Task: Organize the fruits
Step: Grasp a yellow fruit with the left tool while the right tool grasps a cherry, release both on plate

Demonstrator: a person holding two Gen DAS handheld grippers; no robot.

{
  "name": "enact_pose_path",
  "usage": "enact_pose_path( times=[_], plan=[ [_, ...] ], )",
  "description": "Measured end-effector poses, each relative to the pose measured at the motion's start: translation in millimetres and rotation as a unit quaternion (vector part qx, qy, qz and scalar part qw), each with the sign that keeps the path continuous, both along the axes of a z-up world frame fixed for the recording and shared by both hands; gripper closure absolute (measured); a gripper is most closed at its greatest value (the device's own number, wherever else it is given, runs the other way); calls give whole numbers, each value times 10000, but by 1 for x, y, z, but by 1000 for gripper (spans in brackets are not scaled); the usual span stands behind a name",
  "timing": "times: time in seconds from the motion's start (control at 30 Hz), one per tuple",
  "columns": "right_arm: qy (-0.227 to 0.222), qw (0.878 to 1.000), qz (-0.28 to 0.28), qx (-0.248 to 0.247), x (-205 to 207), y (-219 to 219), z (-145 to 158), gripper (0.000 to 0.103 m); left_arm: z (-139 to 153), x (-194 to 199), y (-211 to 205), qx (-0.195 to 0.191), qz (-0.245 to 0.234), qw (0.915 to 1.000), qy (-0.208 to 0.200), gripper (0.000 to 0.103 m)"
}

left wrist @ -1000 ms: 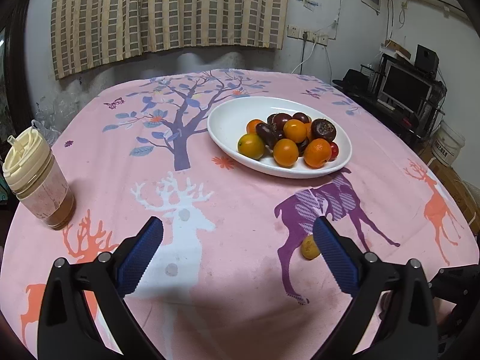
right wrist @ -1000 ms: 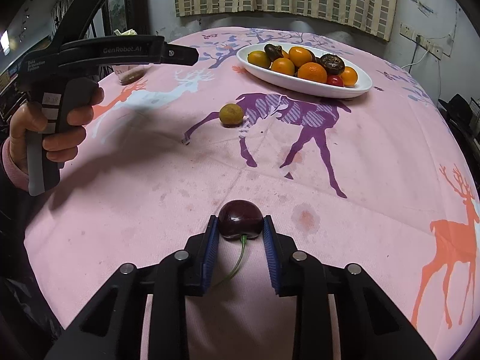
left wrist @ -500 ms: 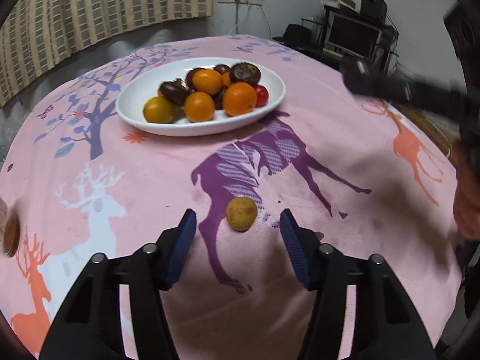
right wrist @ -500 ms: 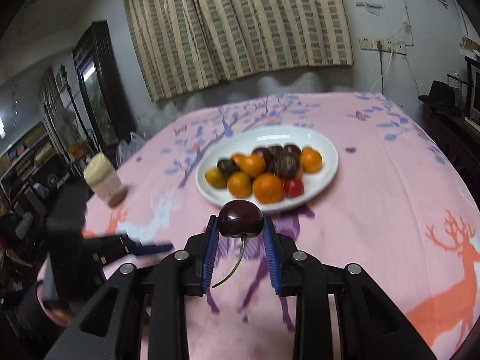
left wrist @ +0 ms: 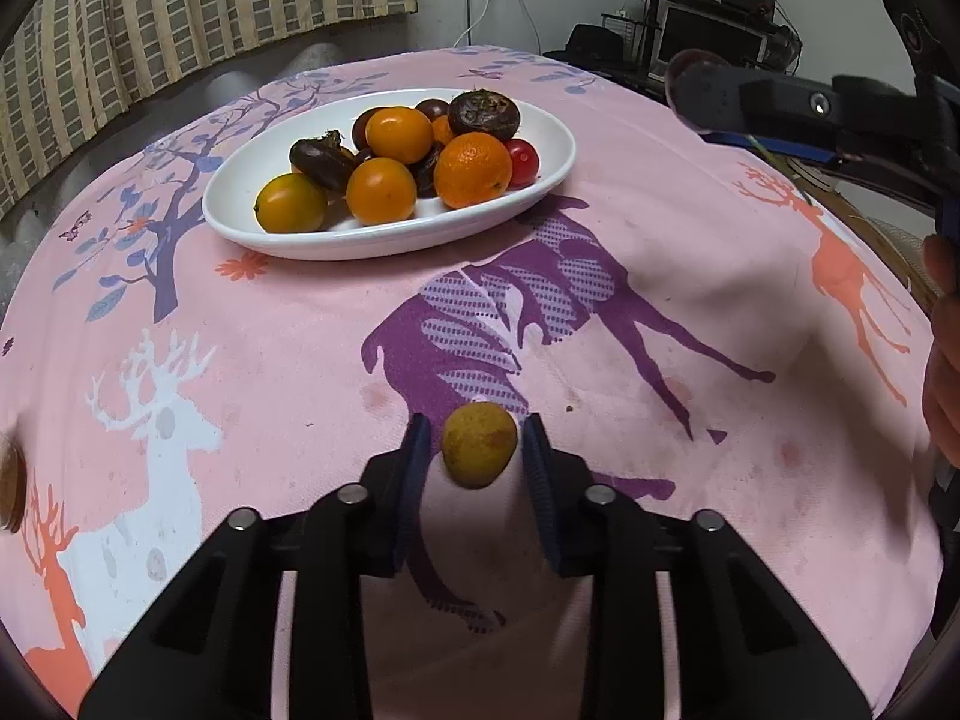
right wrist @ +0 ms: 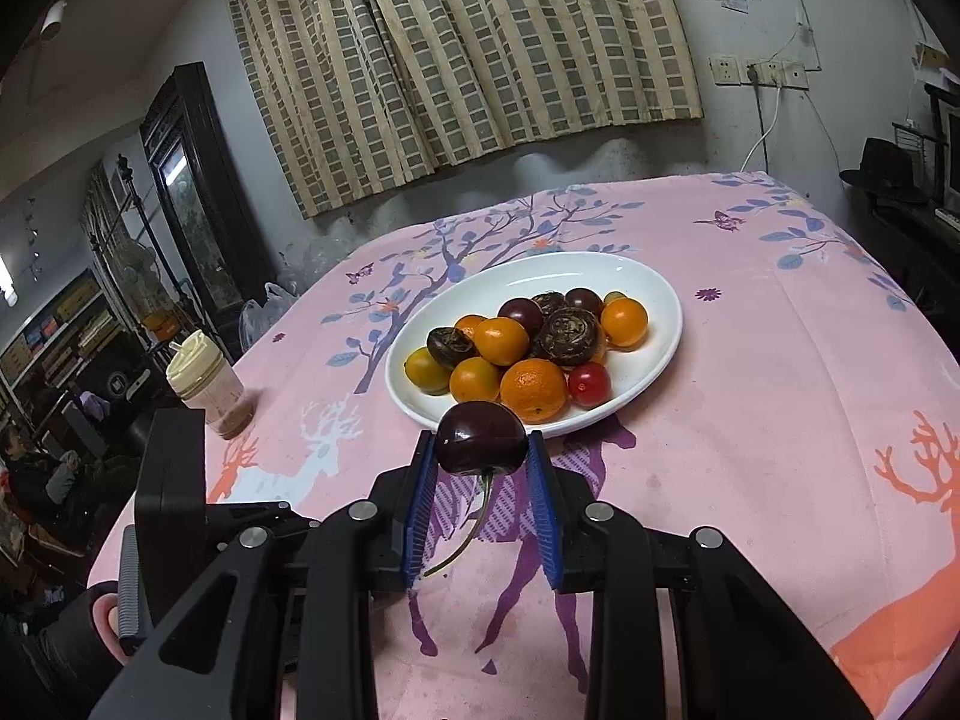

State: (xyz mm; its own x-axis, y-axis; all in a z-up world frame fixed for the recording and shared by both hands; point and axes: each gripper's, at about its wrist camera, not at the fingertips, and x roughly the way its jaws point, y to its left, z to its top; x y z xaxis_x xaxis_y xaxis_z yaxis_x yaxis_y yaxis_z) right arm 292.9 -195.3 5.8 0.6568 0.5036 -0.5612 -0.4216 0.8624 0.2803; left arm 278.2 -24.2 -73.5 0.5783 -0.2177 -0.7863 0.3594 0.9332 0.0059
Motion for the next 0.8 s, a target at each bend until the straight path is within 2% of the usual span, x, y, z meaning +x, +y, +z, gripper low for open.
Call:
enact_pose_path(
  times=[0.1,0.23,0.37,0.5,0.63,0.8],
  plan=[
    [13,9999,-34,-112,0,2,-3,73,5,0,10,-277,102,9995,98,79],
    [-22,9998,16,-176,6,5,3,73,33,8,32,-765,271,9967,-22,79],
    [-226,9984,-96,-517,36,17,19,73,71,46,40,-547,444,9962,-508,79],
    [-238,9974,-237,-638,87,32,24,73,96,104,47,-607,743,9931,-679,79],
    [-153,9959,-274,-850,132,49,14,73,96,161,52,-600,988,9914,-607,79],
    [-12,9951,-223,-964,157,59,2,73,76,194,53,-579,1064,9920,-366,79]
  ],
)
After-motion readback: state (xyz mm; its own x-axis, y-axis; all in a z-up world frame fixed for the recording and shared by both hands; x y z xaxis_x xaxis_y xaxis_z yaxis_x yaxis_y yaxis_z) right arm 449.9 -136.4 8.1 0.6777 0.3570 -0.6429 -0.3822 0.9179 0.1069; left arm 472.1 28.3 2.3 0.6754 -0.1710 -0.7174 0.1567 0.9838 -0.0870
